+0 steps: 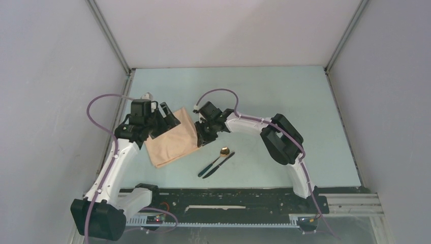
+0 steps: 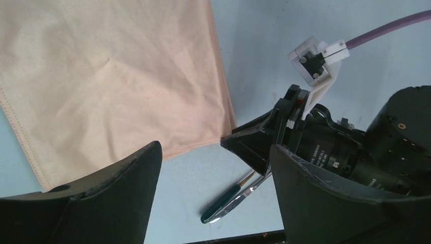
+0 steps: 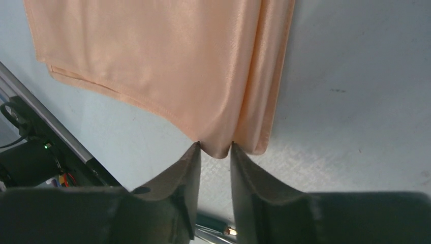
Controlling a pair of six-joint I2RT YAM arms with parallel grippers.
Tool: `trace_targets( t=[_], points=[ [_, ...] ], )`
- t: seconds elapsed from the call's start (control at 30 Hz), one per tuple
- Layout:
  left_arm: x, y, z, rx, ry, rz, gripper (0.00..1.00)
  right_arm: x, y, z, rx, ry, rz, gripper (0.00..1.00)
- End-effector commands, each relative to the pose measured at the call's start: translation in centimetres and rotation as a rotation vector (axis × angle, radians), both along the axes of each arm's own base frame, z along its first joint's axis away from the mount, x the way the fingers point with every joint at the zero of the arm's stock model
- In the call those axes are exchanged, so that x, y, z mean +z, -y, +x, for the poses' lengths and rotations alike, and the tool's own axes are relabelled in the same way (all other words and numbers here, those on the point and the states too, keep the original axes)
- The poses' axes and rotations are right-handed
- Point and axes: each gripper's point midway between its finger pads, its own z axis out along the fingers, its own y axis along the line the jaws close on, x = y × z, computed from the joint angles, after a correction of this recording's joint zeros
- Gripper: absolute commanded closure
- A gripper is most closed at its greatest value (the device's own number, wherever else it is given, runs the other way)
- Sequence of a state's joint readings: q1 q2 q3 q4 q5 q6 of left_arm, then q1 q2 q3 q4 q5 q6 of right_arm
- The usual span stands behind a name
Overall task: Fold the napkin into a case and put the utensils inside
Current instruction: Smooth out the lower triangle-folded napkin at the center of the board.
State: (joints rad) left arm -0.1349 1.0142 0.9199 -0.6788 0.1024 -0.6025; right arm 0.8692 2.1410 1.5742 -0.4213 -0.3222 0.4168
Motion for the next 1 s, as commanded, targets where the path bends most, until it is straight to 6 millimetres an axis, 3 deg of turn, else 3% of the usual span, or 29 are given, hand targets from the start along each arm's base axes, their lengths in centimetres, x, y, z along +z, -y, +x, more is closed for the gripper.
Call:
trace_targets(
  t=[0.0,0.2,0.37,0.67,0.83,0.97],
  points=[
    [1.8,0.6,0.2,-0.016,0.064,-0.030,0.15,0.9,-0.3,1.2,0.000,0.032,0.011,0.71],
    [1.8,0.6,0.2,-0.018,0.062,-0.031,0.15,2.1,0.7,1.8,-0.019,0.029,0.039,0.95],
    [1.2,0.7,0.3,-0.022,0.047,-0.031,0.15,2.1,1.4,1.7,-0.016,-0.017,0.061,0.98],
    [0.7,1.0,0.3,-0.036,0.031,-0.039,0.15,1.9,2.0,2.0,-0.011,-0.044,0.073,0.92],
    [-0.2,1.0,0.2,-0.040,0.006,-0.035,0.14,1.7,1.6,1.3,0.012,-0.057,0.079,0.75],
    [-3.4,1.0,-0.5,-0.013,-0.092,-0.046,0.14,2.7,1.7,1.3,0.012,-0.042,0.085,0.63]
  ],
)
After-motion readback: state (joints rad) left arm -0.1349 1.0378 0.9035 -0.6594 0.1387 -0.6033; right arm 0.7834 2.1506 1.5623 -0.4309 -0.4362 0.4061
